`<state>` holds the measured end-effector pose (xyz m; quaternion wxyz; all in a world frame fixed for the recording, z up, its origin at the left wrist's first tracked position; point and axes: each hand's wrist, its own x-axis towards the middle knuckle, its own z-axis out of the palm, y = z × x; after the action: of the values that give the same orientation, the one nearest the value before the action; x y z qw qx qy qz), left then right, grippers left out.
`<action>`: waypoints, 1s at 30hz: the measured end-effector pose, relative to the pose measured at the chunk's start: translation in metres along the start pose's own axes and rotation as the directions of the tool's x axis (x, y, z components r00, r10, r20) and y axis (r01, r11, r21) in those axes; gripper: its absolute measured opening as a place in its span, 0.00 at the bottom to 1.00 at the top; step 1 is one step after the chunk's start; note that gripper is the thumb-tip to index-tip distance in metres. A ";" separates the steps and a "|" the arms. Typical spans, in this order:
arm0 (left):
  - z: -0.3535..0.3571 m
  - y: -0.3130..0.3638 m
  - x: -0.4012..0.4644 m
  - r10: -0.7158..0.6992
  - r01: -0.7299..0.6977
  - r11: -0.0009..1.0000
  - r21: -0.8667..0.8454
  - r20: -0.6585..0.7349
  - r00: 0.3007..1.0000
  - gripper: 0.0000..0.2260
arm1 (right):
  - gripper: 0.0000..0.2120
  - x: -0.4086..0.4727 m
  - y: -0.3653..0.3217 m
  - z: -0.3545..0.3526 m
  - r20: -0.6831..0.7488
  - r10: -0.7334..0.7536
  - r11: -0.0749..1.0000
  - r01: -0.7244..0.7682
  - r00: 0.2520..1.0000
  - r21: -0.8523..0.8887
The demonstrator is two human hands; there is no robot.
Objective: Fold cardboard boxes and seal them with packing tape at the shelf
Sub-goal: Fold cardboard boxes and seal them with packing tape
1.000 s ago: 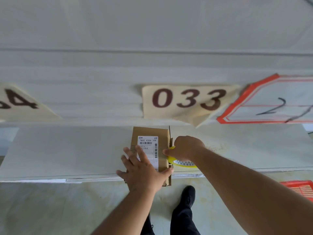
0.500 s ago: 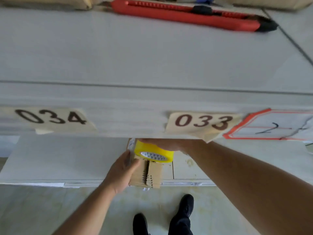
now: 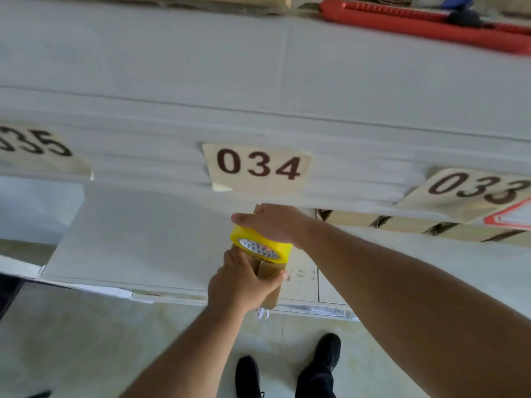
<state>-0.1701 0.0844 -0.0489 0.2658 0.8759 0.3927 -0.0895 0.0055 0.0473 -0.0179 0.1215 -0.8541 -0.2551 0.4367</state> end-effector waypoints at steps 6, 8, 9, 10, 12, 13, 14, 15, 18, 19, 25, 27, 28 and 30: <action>-0.001 0.001 0.002 0.008 -0.008 0.999 0.033 0.005 1.000 0.49 | 0.27 -0.089 -0.040 -0.038 0.009 -0.063 0.992 0.064 0.998 -0.111; -0.001 0.000 0.003 0.001 -0.002 0.999 0.045 0.019 1.000 0.51 | 0.24 -0.100 -0.026 -0.049 -0.001 -0.032 0.985 0.031 0.999 -0.171; 0.000 0.000 0.003 0.000 -0.001 0.999 0.051 0.018 1.000 0.51 | 0.24 -0.100 -0.013 -0.051 -0.015 -0.006 0.978 0.003 1.000 -0.210; 0.000 -0.001 0.003 0.004 -0.005 0.998 0.055 0.014 1.000 0.50 | 0.25 -0.099 -0.002 -0.052 -0.047 0.022 0.966 -0.034 0.999 -0.255; 0.000 -0.001 0.003 0.017 -0.017 0.998 0.058 0.005 1.000 0.51 | 0.28 -0.098 0.021 -0.051 -0.116 0.068 0.930 -0.105 0.991 -0.353; 0.000 -0.001 0.003 0.021 -0.021 0.998 0.058 0.002 1.000 0.52 | 0.29 -0.097 0.029 -0.049 -0.146 0.067 0.911 -0.120 0.987 -0.394; 0.000 -0.001 0.003 0.025 -0.025 0.998 0.057 -0.001 1.000 0.53 | 0.29 -0.096 0.035 -0.046 -0.162 0.066 0.899 -0.129 0.985 -0.419; 0.000 -0.001 0.003 0.028 -0.028 0.998 0.058 -0.004 1.000 0.54 | 0.29 -0.095 0.039 -0.043 -0.171 0.063 0.895 -0.132 0.983 -0.426; 0.000 -0.001 0.003 0.037 -0.037 0.997 0.073 -0.007 0.999 0.54 | 0.30 -0.091 0.048 -0.033 -0.196 0.078 0.900 -0.154 0.977 -0.408; 0.000 -0.001 0.003 0.036 -0.035 0.996 0.076 -0.003 0.999 0.54 | 0.30 -0.089 0.051 -0.030 -0.203 0.077 0.898 -0.156 0.976 -0.411; 0.000 -0.001 0.003 0.023 -0.023 0.996 0.088 0.002 1.000 0.52 | 0.28 -0.080 0.062 -0.018 -0.202 0.108 0.905 -0.180 0.973 -0.386; 0.000 -0.001 0.003 0.025 -0.026 0.995 0.094 0.005 1.000 0.52 | 0.29 -0.077 0.066 -0.014 -0.216 0.111 0.910 -0.186 0.970 -0.370; 0.001 -0.001 0.003 0.027 -0.028 0.995 0.097 0.008 1.000 0.52 | 0.30 -0.076 0.067 -0.012 -0.218 0.119 0.914 -0.193 0.969 -0.358; 0.000 -0.001 0.003 0.028 -0.030 0.994 0.104 0.018 0.999 0.52 | 0.32 -0.076 0.069 -0.008 -0.219 0.129 0.917 -0.201 0.967 -0.345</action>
<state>-0.1684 0.0871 -0.0503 0.2244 0.8934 0.3724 -0.1133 -0.0020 -0.0517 0.0090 -0.0524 -0.9183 -0.2456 0.3061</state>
